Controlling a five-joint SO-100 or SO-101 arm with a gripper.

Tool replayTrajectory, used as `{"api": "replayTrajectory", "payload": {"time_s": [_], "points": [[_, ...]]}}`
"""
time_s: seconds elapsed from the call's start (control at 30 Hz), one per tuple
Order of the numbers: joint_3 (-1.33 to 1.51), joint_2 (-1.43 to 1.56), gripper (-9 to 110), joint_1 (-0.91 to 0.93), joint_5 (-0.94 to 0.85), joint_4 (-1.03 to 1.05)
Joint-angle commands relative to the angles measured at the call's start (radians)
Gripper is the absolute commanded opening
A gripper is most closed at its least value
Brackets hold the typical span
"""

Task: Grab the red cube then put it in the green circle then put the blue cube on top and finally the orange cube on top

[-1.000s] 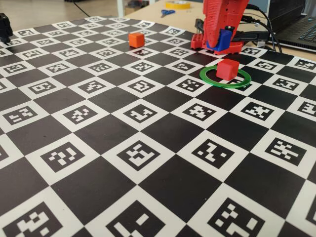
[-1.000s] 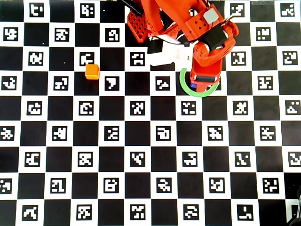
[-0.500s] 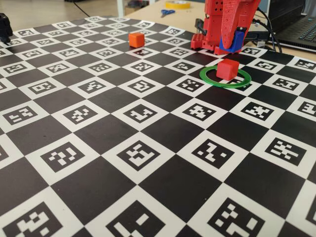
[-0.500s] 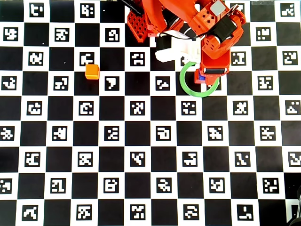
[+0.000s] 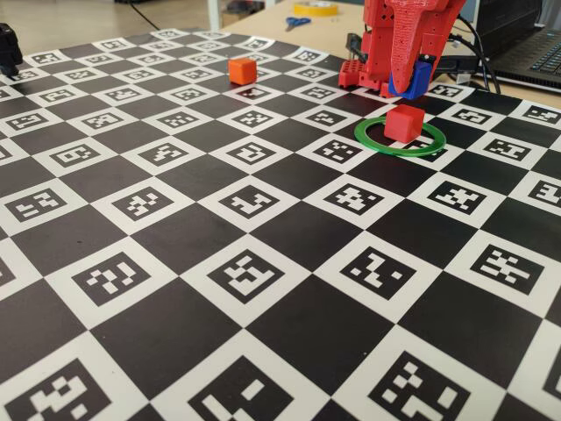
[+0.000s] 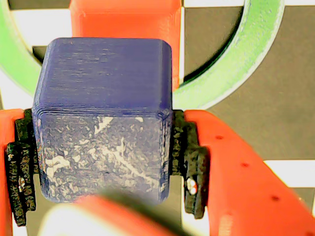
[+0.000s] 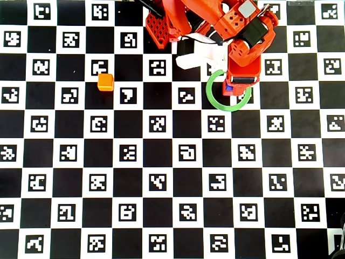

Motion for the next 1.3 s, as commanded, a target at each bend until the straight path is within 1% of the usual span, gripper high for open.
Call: {"api": "replayTrajectory", "payload": {"time_s": [0.0,0.33,1.27], "points": [[-0.012,0.031,1,-0.021,0.009,-0.003],[0.006,0.029,0,-0.046,0.038,-0.04],[0.077,0.011,0,-0.018,0.02,-0.121]]}}
